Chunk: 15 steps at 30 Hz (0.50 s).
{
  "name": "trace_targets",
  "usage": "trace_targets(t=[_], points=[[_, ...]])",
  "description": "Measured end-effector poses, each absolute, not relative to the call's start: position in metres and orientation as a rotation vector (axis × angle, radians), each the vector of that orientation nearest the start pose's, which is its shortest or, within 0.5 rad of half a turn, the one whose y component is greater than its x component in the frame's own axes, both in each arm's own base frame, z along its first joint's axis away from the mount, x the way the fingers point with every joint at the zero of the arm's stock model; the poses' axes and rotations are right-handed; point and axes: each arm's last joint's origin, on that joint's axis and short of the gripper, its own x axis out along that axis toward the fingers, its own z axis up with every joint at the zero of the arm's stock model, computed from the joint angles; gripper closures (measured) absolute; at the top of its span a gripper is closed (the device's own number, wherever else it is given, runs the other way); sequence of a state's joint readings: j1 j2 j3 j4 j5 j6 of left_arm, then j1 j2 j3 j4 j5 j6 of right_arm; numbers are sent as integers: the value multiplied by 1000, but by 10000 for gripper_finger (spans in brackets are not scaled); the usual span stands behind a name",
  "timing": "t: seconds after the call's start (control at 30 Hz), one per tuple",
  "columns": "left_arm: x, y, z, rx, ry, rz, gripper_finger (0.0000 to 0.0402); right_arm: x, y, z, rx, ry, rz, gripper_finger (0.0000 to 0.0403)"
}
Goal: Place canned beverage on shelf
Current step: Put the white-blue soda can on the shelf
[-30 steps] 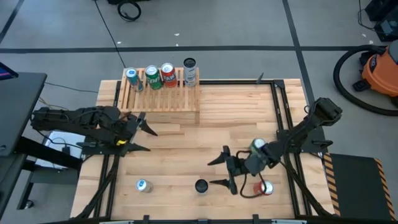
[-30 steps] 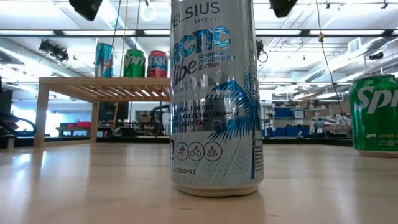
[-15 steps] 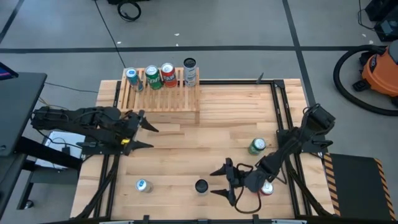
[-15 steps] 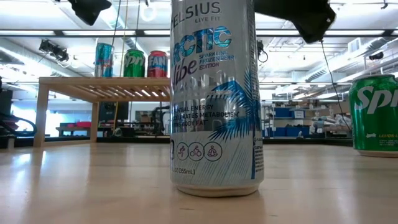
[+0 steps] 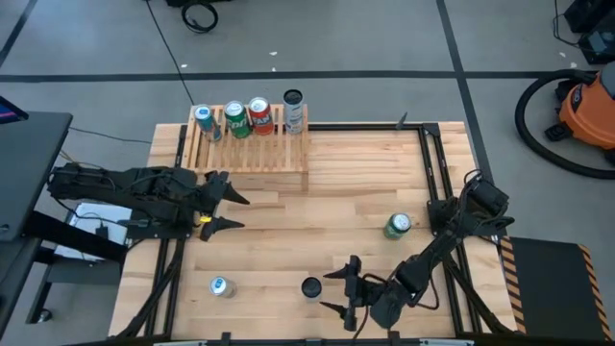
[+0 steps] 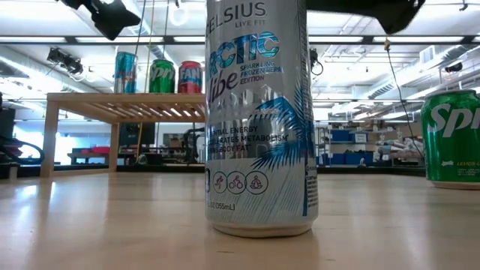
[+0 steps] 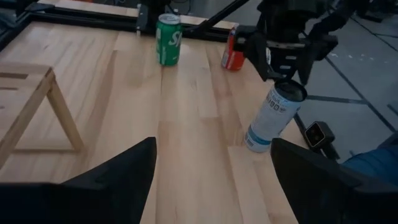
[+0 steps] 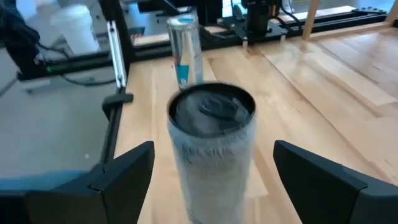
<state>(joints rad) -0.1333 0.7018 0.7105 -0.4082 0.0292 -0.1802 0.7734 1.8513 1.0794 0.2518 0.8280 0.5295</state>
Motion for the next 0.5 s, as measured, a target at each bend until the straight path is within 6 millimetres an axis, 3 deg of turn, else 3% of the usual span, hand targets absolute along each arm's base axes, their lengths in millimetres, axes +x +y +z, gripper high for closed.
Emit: trace_targets(t=[0.33,0.5], points=[[153,-20,298,-142,409,-93,84,313,274,167,134,331,-189,64],[153,-20,298,-142,410,-92,84,325,274,160,126,308,-251,64]])
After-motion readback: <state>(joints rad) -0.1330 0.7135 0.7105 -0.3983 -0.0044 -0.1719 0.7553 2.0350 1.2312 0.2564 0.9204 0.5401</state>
